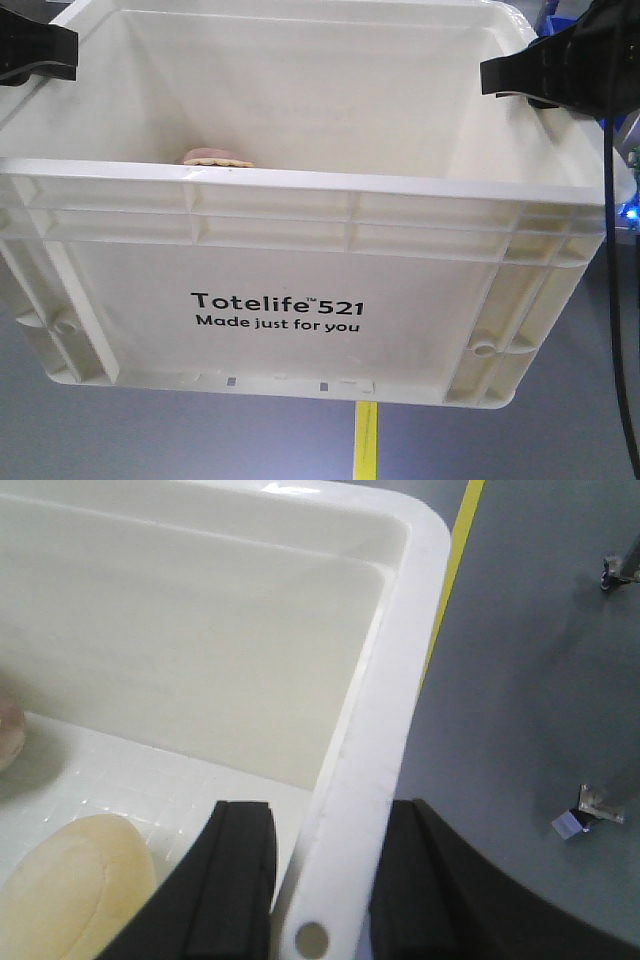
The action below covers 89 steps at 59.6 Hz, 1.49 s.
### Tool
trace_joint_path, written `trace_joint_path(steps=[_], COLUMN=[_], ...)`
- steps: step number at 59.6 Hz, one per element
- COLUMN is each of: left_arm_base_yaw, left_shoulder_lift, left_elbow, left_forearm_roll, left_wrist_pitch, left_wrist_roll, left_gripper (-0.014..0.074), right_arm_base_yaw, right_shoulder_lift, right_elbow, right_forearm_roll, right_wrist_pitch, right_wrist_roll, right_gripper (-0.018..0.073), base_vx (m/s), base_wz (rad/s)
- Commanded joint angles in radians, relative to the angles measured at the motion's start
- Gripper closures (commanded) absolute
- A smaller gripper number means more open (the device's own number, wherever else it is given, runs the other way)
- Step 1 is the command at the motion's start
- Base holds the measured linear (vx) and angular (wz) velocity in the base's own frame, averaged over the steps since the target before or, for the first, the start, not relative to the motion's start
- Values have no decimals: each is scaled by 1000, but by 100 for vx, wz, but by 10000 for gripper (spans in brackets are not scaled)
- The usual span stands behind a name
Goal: Place moving items into box and shelve
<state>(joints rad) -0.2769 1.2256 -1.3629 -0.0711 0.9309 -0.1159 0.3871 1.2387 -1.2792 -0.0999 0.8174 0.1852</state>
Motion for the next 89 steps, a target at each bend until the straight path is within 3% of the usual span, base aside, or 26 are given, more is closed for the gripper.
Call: trace_joint_path(steps=[1,89], left_arm_base_yaw=[-24,-24], left_shoulder_lift=[-39,-39], left_elbow=[-52,-52], left_forearm_roll=[-102,-102], left_wrist_pitch=[-144,-144], left_wrist_roll=[12,12], left_gripper=[603,603], right_arm_base_yaw=[10,10], right_shoulder_lift=[-32,-32], right_elbow=[-48,-48], right_forearm_roll=[44,44], right_wrist_pitch=[-166,-166], right_wrist_roll=[8,8], right_gripper=[565,565], base_vx=[43,42], base_wz=[0,-2])
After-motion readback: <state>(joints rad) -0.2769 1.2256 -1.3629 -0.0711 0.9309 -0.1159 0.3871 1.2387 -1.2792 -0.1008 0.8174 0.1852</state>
